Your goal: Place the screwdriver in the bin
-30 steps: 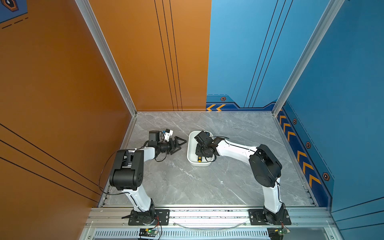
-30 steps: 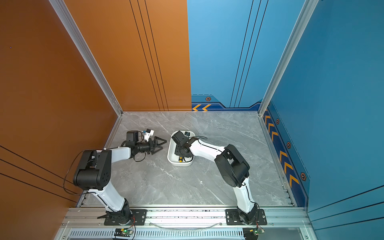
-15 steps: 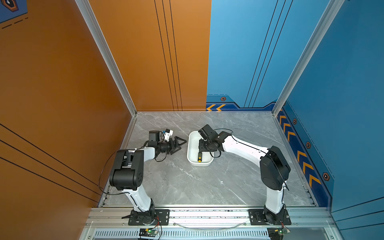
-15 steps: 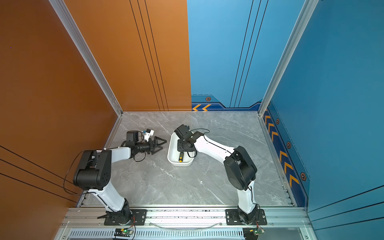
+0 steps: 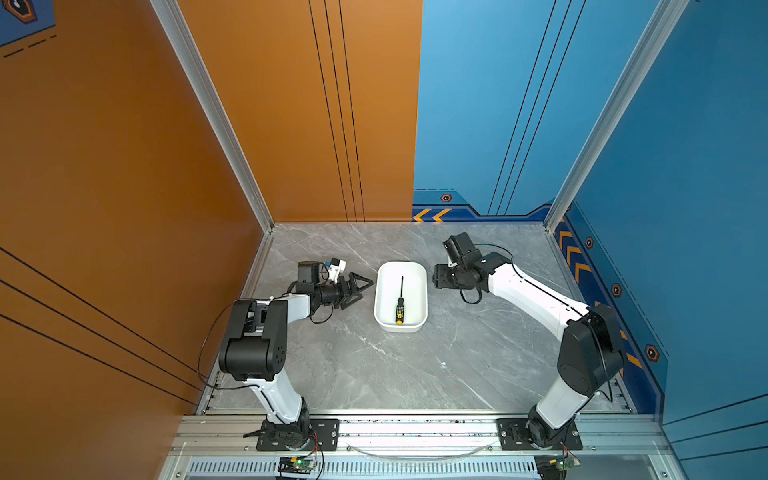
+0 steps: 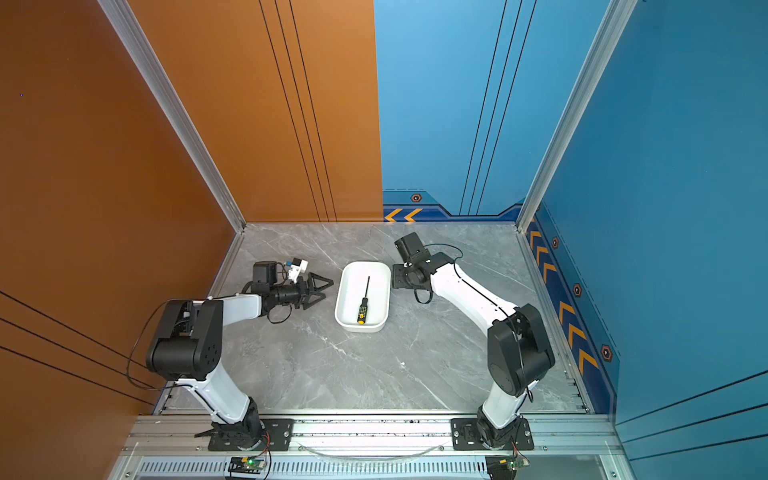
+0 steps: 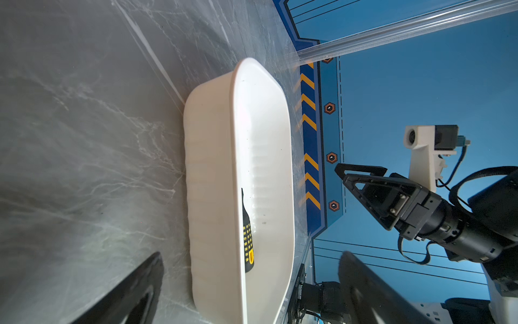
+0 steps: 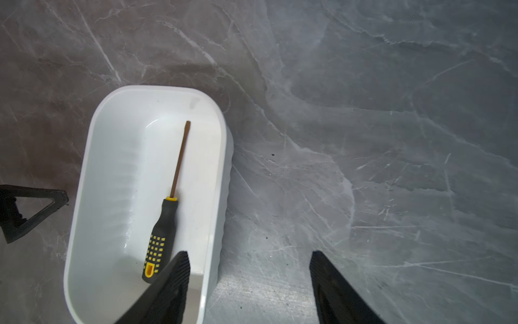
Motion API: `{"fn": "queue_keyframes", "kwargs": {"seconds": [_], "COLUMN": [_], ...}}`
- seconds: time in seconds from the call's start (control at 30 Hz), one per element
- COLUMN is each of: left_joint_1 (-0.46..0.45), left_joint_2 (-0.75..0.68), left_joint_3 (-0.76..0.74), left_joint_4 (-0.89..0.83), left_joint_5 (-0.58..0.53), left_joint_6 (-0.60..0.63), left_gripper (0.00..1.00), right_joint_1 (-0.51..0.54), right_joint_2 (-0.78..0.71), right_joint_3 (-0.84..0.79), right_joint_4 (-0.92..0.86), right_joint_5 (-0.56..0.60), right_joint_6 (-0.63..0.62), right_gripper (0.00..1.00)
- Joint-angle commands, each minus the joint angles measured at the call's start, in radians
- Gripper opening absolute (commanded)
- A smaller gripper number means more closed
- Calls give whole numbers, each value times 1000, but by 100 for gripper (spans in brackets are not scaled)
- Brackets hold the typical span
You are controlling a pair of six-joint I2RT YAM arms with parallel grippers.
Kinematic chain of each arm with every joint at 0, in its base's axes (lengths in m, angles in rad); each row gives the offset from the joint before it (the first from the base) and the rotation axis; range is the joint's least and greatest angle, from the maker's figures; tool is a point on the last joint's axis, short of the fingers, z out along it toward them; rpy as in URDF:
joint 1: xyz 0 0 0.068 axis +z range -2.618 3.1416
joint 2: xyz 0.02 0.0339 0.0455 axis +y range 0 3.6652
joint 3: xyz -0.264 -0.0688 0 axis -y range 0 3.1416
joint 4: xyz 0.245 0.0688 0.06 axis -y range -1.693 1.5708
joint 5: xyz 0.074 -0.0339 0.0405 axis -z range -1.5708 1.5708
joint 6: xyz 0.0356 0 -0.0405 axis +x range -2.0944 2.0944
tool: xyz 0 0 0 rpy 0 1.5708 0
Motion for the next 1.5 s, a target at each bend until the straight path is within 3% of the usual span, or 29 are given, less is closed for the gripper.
{"fn": "queue_keyframes", "kwargs": {"seconds": [0.0, 0.17, 0.4, 0.73, 1.07, 1.3, 1.47], "left_joint_1": [7, 11, 41, 55, 55, 57, 57], "left_joint_2": [3, -2, -44, -231, -411, -446, -441], "left_joint_3": [-11, -9, 1, 17, -203, -264, -339], "left_joint_4": [14, 14, -2, -180, 101, 163, 308], "left_joint_5": [22, -7, -106, -511, -824, -921, -892], "left_joint_6": [-8, -8, 13, 236, 453, 577, 661], "left_gripper": [98, 98, 98, 98, 98, 98, 98], "right_joint_1": [-43, -123, -182, -354, -459, -489, -490], "right_joint_2": [-56, -98, -177, -270, -347, -324, -314], "right_joint_3": [-46, -99, -253, -400, -575, -683, -786], "right_joint_4": [-36, -30, 143, 349, 661, 814, 988], "right_joint_5": [50, 85, 153, 105, 41, 15, 6], "right_joint_6": [-56, -132, -281, -315, -369, -370, -375], "right_gripper": [68, 69, 71, 71, 72, 72, 73]}}
